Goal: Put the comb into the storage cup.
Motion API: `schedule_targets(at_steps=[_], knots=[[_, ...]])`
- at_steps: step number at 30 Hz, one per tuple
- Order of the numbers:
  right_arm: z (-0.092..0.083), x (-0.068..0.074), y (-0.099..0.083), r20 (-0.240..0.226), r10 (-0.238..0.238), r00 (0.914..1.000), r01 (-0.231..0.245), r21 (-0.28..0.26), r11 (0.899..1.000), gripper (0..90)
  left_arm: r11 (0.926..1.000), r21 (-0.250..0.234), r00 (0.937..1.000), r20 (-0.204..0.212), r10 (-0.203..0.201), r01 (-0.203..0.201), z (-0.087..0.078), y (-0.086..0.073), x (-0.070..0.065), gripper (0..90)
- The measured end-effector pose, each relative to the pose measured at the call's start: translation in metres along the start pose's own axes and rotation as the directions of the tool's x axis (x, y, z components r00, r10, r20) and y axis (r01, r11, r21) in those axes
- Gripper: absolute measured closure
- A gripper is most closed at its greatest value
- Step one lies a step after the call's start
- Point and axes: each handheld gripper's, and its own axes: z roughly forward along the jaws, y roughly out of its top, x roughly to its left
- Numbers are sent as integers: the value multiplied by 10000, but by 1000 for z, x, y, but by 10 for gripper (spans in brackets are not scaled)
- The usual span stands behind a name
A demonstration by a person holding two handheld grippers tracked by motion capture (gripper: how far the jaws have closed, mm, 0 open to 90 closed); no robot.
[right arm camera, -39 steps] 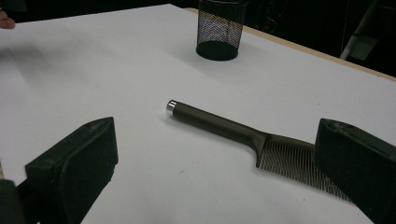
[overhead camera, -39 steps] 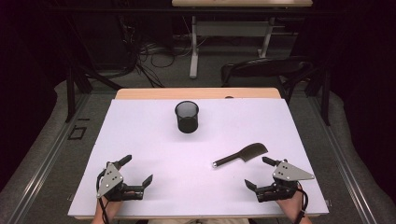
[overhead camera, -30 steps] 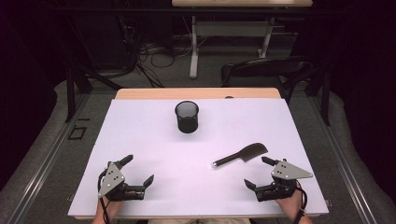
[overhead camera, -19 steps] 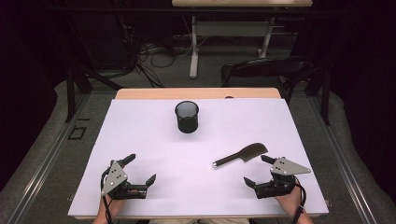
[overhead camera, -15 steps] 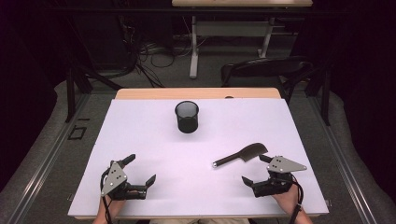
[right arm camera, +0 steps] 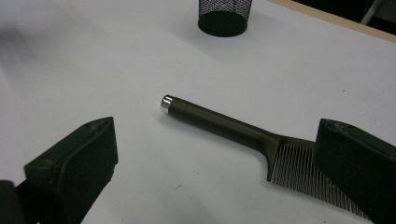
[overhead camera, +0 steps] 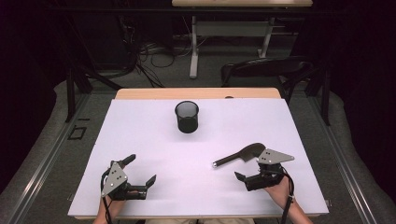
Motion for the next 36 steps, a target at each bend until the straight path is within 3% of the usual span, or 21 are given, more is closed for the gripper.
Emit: schedule_targets(at_steps=[26,33,36], knots=[[43,-6,38,-305,-63,9995,75,383,9992,6,10000,-2,10000,34,-77,77,-1,0,1,1],[55,-5,47,-455,-136,9989,159,518,9985,48,10000,-19,10000,37,-86,86,-1,0,1,1],[61,-3,50,-482,-243,9985,275,678,9973,144,10000,0,10000,53,-17,17,-1,0,1,1]])
